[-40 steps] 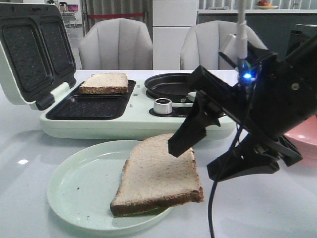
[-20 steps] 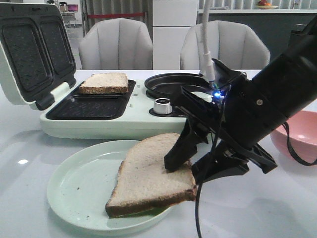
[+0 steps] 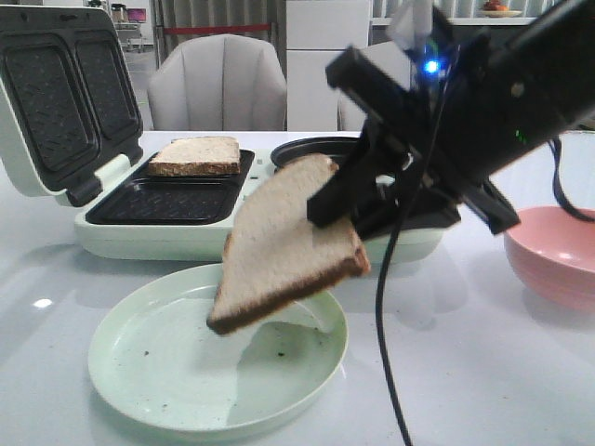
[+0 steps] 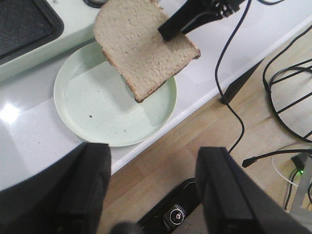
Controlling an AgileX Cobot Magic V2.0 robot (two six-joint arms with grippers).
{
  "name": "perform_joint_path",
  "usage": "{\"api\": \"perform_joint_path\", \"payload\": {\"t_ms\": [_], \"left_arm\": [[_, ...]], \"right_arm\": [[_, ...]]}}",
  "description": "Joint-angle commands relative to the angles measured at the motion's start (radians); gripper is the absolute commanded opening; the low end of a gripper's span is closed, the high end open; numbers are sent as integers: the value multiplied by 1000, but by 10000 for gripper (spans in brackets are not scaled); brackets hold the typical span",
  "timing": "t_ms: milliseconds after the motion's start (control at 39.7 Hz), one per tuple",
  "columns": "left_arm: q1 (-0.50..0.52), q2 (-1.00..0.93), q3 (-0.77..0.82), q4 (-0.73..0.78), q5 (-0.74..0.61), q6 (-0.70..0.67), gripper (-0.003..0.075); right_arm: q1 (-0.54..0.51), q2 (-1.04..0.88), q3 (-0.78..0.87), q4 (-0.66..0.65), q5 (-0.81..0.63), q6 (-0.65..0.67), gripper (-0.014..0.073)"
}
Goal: Make breakfast with bread and shrimp
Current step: 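Carry the bread with the right gripper onto the first slice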
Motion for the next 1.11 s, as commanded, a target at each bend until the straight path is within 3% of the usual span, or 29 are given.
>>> {"api": "perform_joint_path", "payload": {"t_ms": [0,277,605,832,958,1034,1084], "left_arm": [[-9,-5,-27,10,-69,2,435],[-9,-5,-27,10,-69,2,435],[-9,-3,-27,12,-122,2,435],[-9,-3,-27,12,-131,2,435],[-9,-3,-27,12,-131,2,435],[-9,-3,-27,12,-131,2,435],[-9,-3,-27,12,-131,2,435]], "right_arm": [[0,-93,-76,42,37,-18,52],[32,-6,-306,62,-36,-18,52],[111,280,-637,92,-111,-18,54],[112,448,-764,94,-114,-18,69],[112,506,-779,103,-113,-18,224],[107,523,-779,103,-107,-18,446],[102,523,-779,102,-94,-18,550]]}}
